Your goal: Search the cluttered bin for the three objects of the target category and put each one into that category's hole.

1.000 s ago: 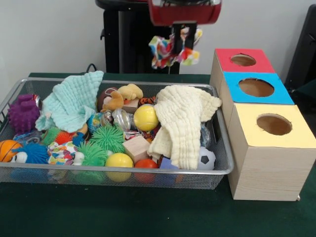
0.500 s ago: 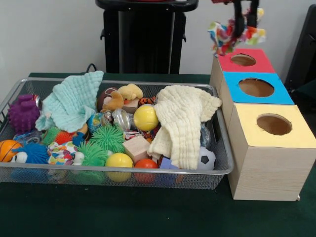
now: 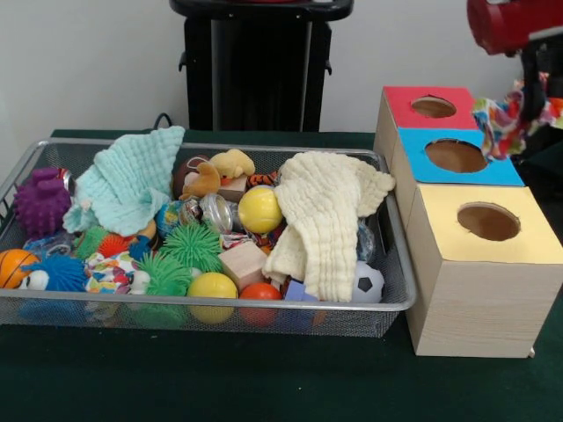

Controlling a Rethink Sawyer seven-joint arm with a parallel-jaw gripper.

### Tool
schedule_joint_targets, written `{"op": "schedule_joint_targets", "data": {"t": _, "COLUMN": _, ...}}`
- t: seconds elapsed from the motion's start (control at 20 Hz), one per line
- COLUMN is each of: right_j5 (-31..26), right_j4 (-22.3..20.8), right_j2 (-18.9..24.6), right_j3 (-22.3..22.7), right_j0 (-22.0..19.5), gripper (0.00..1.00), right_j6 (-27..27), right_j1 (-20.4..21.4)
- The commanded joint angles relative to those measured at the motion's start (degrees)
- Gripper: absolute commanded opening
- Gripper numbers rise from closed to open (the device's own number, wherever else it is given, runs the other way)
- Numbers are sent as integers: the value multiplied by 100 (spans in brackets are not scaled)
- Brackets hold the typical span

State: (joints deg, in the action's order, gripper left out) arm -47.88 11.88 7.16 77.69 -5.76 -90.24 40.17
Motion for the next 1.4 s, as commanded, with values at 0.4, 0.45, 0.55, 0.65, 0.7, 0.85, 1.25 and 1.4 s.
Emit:
{"op": "schedule_joint_targets", "data": {"t": 0.4, "right_j5": 983, "right_j4": 37, "right_j2": -187, "right_j3": 161, "right_j0": 311, "gripper": 0, "right_j6": -1472, "right_j1": -1094}}
{"op": "schedule_joint_targets", "data": {"t": 0.45, "right_j5": 1086, "right_j4": 33, "right_j2": -191, "right_j3": 177, "right_j0": 304, "gripper": 0, "right_j6": -1442, "right_j1": -1136}}
{"op": "schedule_joint_targets", "data": {"t": 0.55, "right_j5": 1117, "right_j4": -30, "right_j2": -264, "right_j3": 117, "right_j0": 317, "gripper": 0, "right_j6": -1385, "right_j1": -1219}}
{"op": "schedule_joint_targets", "data": {"t": 0.65, "right_j5": 1020, "right_j4": -74, "right_j2": -367, "right_j3": 63, "right_j0": 347, "gripper": 0, "right_j6": -1376, "right_j1": -1256}}
{"op": "schedule_joint_targets", "data": {"t": 0.7, "right_j5": 998, "right_j4": -98, "right_j2": -402, "right_j3": 55, "right_j0": 350, "gripper": 0, "right_j6": -1346, "right_j1": -1260}}
{"op": "schedule_joint_targets", "data": {"t": 0.85, "right_j5": 911, "right_j4": -137, "right_j2": -481, "right_j3": 52, "right_j0": 341, "gripper": 0, "right_j6": -1271, "right_j1": -1269}}
{"op": "schedule_joint_targets", "data": {"t": 1.25, "right_j5": 1166, "right_j4": -152, "right_j2": -484, "right_j3": 125, "right_j0": 284, "gripper": 0, "right_j6": -1071, "right_j1": -1454}}
{"op": "schedule_joint_targets", "data": {"t": 1.4, "right_j5": 1320, "right_j4": -161, "right_j2": -454, "right_j3": 138, "right_j0": 257, "gripper": 0, "right_j6": -1009, "right_j1": -1576}}
